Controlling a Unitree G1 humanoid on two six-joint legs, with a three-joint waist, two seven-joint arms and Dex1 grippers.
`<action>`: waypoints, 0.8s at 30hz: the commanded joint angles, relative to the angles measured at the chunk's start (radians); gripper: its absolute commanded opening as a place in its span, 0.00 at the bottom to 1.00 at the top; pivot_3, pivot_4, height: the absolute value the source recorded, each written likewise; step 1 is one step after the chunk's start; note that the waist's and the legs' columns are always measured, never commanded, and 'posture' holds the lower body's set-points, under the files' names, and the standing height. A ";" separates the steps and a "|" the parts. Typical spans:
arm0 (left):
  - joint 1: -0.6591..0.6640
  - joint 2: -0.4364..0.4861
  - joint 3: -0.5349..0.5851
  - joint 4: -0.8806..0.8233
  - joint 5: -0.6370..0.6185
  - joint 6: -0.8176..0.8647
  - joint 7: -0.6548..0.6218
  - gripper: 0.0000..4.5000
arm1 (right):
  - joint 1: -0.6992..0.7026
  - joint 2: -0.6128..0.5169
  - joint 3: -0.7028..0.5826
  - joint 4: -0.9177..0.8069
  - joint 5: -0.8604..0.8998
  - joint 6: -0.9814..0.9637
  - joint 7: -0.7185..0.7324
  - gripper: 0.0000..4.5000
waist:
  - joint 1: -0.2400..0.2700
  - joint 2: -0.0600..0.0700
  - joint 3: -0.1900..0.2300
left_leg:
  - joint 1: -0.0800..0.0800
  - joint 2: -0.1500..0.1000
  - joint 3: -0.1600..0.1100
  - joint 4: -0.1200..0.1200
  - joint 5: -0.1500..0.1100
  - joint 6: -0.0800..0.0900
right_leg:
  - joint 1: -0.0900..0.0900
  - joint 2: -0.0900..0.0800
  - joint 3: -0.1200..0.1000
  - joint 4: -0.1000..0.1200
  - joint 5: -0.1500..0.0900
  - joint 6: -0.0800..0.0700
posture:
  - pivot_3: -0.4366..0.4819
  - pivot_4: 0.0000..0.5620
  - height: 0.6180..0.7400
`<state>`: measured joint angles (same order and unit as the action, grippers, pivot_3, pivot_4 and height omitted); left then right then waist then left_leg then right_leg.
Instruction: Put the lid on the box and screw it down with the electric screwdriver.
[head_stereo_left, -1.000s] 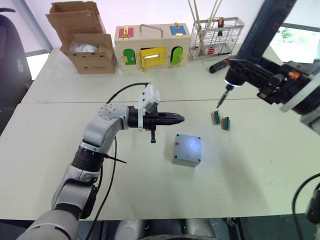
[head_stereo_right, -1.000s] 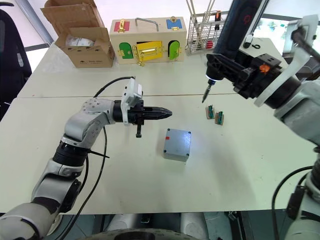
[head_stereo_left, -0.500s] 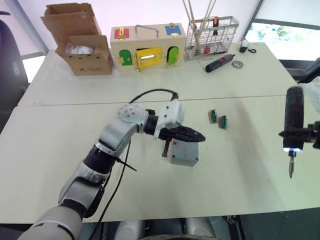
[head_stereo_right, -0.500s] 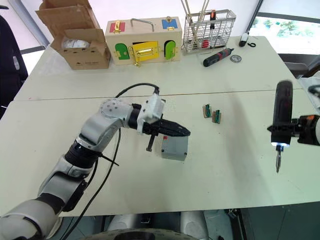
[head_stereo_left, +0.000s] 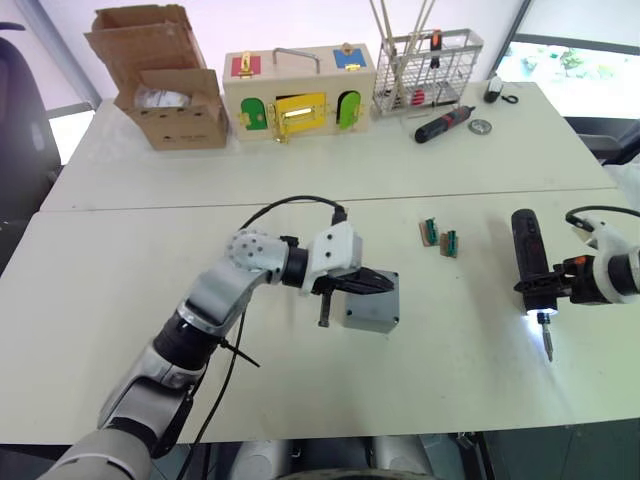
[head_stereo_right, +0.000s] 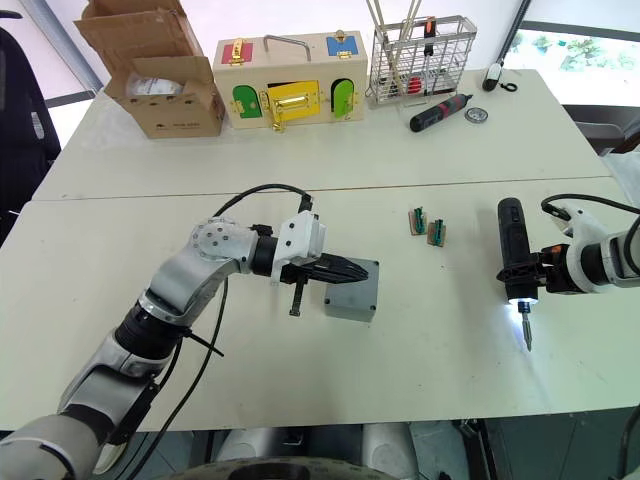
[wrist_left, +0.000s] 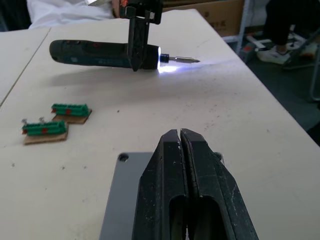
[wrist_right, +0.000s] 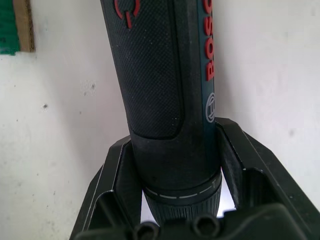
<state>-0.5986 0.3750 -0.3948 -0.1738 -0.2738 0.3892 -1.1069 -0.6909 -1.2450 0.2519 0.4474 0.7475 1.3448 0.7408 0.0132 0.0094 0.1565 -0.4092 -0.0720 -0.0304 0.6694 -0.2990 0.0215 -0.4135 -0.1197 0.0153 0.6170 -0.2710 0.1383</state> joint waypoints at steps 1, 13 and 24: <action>0.003 0.005 0.032 -0.043 -0.013 0.013 0.027 0.00 | -0.034 0.010 0.002 0.026 -0.102 -0.058 0.075 0.67 | 0.000 0.000 0.000 | 0.000 0.000 0.000 0.001 0.000 0.000 | 0.000 0.000 0.000 0.000 0.000 0.000 | 0.48 0.27 0.98; -0.037 0.038 0.194 0.105 -0.033 0.012 0.110 0.00 | -0.036 -0.034 -0.121 -0.070 -0.286 -0.251 0.146 0.99 | 0.000 0.000 0.000 | 0.000 -0.001 -0.001 0.011 -0.001 0.001 | 0.003 0.000 0.000 0.006 0.000 0.000 | 0.48 0.27 0.98; 0.011 0.119 0.139 0.201 0.011 0.010 0.009 0.00 | 0.611 0.200 -0.571 -1.052 0.012 -0.237 0.111 0.99 | 0.015 -0.004 0.001 | -0.002 0.000 -0.003 0.012 -0.001 0.001 | -0.001 0.000 -0.003 0.014 0.000 0.000 | 0.48 0.27 0.98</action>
<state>-0.5718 0.4882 -0.2353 0.0721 -0.2751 0.4082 -1.0787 -0.1020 -1.0702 -0.2946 -0.4872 0.7067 1.0876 0.8840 0.0285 0.0055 0.1572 -0.4110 -0.0725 -0.0335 0.6833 -0.3005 0.0223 -0.4142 -0.1200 0.0133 0.6312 -0.2711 0.1387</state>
